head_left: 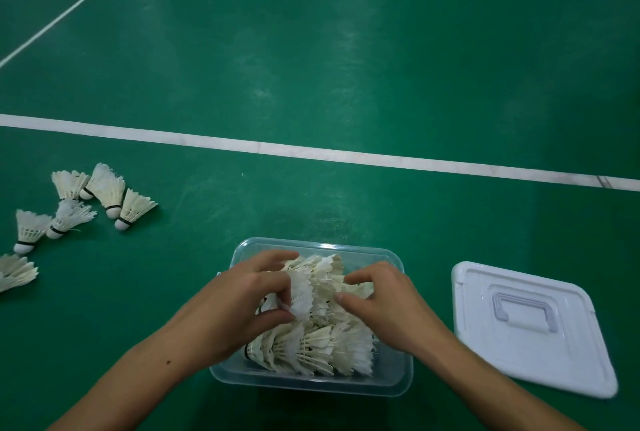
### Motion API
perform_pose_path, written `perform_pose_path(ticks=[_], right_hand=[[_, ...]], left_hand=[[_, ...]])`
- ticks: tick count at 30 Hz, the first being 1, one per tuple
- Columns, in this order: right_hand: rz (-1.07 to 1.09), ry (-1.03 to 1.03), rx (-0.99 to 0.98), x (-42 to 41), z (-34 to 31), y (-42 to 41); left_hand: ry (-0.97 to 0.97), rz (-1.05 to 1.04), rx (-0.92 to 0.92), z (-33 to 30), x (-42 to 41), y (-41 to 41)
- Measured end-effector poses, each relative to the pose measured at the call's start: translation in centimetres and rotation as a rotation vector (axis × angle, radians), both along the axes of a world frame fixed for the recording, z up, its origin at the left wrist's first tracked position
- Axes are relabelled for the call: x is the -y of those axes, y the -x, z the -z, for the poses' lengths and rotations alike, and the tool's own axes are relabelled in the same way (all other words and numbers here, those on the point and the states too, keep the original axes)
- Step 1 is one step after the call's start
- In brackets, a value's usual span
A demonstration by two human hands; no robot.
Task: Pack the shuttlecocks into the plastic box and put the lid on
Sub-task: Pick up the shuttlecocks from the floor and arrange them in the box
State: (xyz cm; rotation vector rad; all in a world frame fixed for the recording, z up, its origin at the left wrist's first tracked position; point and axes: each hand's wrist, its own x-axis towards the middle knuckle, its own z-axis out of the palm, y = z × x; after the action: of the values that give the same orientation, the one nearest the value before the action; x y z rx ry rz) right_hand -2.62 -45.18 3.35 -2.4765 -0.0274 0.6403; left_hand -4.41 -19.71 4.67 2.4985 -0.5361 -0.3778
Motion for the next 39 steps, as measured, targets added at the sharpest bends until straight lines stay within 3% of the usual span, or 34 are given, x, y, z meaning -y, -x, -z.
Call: perform_pose_path(ticks=[3,7,11,17,21,25,34,39], right_hand=[[-0.032,-0.070,0.100,1.0,-2.1,0.3],[-0.237,-0.277,0.150,0.6,-3.3,1.1],[-0.342,-0.271,0.355,-0.2,-2.3,1.3],[-0.179,-0.266,0.456,1.8,-2.4,1.6],[0.081,-0.245,0.510,4.5,-2.0,1.6],[0.115,-0.177,0.461,4.3,-0.9,1.2],[0.085,-0.168,0.205,1.6,1.7,-0.4],[0.069,-0.018,0.192,0.3,2.4,-1.5]], left_hand=[[0.101,-0.056,0.038,-1.1,-0.4,-0.1],[0.208,-0.092,0.009,-1.9,0.3,-0.7],[0.288,-0.121,-0.019,-2.5,1.4,-0.8],[0.299,-0.153,0.028,-2.2,2.0,-0.6],[0.095,-0.237,0.084,-0.1,0.8,-0.7],[-0.083,-0.201,0.106,2.5,1.2,-0.5],[-0.097,-0.237,0.111,4.7,3.1,-1.3],[-0.101,-0.211,0.126,5.1,4.2,-1.6]])
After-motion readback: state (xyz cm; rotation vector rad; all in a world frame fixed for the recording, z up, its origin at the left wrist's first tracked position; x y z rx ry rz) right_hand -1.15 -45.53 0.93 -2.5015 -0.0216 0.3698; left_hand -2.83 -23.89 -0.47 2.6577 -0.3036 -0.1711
